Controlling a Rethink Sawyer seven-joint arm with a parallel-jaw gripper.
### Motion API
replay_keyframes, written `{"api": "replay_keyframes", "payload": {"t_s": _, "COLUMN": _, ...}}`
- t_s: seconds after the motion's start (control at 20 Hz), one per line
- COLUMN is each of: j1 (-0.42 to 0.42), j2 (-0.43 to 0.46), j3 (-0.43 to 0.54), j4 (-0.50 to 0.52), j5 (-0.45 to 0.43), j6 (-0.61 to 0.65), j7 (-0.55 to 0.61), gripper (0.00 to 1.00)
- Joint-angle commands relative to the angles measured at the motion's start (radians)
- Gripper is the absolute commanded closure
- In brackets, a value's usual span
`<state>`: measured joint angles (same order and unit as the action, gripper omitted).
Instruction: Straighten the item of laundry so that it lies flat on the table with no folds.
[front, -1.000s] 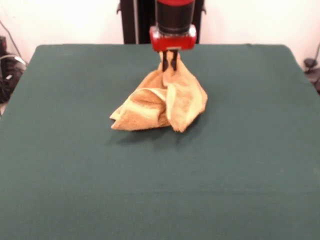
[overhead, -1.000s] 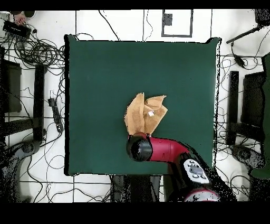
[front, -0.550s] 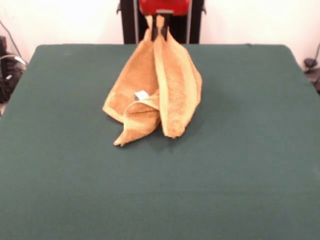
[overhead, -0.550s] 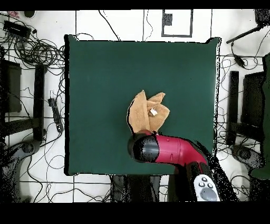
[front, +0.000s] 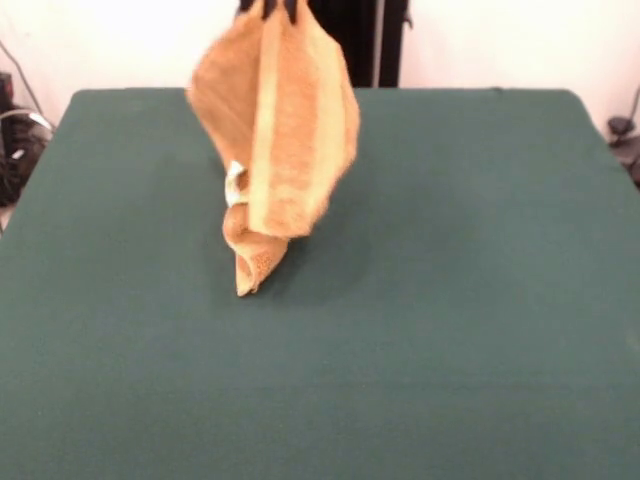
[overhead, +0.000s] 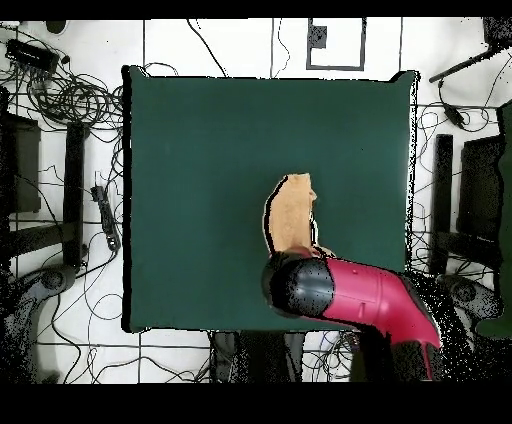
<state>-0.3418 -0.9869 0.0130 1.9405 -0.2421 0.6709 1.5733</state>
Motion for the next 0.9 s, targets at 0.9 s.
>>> {"api": "replay_keyframes", "payload": {"t_s": 0.9, "j1": -0.128, "j2": -0.245, "j3": 0.123, "j4": -0.294, "j5": -0.114, "j6": 0.537, "j7": -0.295, "gripper": 1.0}}
